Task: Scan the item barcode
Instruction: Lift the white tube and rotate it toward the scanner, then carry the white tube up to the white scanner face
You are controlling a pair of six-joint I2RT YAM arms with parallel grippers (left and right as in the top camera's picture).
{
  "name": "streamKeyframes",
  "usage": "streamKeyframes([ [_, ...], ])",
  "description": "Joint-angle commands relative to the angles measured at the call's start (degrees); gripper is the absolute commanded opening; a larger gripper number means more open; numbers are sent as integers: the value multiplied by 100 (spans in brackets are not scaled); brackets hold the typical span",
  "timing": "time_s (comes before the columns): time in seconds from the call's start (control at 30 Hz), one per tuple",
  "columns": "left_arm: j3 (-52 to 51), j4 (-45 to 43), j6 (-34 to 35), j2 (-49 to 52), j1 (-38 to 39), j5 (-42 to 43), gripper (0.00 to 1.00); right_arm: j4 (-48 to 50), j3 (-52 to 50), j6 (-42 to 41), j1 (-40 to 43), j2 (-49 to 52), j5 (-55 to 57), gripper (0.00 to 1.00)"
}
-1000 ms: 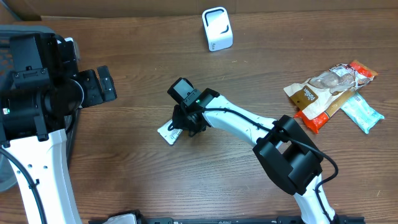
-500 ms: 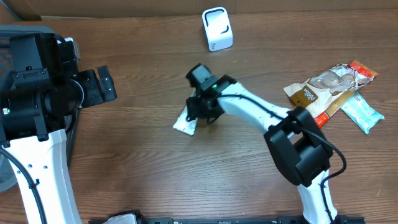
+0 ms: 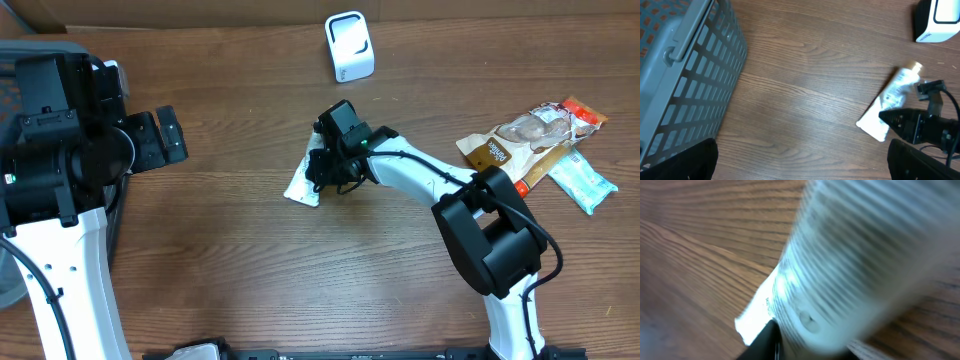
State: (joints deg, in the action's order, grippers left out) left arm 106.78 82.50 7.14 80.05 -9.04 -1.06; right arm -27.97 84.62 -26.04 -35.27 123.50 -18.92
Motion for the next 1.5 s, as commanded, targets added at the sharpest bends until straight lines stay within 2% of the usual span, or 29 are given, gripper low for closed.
streamKeyframes([
  [0.0, -2, -20, 37, 20, -22, 48, 100, -96, -168, -79, 199, 2, 181, 4],
  [0.17, -2, -20, 37, 20, -22, 48, 100, -367, -162, -26, 400, -42, -245, 4],
  [0.3, -2, -22, 39, 20, -22, 50, 100, -529, -155, 1237, 765, -304, -1375, 4],
  [0.33, -2, -20, 39, 20, -22, 50, 100, -647, -129, 1884, 933, -468, -1993, 4],
  [0.43, -2, -20, 37, 20, -22, 50, 99, -1036, -118, 3069, 1237, -807, -3029, 4],
  [0.7, -2, -20, 39, 20, -22, 50, 100, -1906, -96, 4330, 1635, -1467, -3198, 4],
  [1.17, -2, -20, 39, 20, -22, 50, 99, -1963, 0, 4454, 1620, -2686, -3211, 4],
  [1.23, -2, -20, 37, 20, -22, 48, 100, -1845, 0, 4264, 1615, -2734, -3021, 4],
  [1.33, -2, -20, 39, 20, -22, 50, 99, -1434, 0, 3635, 1569, -2730, -2105, 4],
  [1.47, -2, -22, 39, 20, -22, 48, 99, -640, 0, 3351, 1355, -2706, 256, 4],
])
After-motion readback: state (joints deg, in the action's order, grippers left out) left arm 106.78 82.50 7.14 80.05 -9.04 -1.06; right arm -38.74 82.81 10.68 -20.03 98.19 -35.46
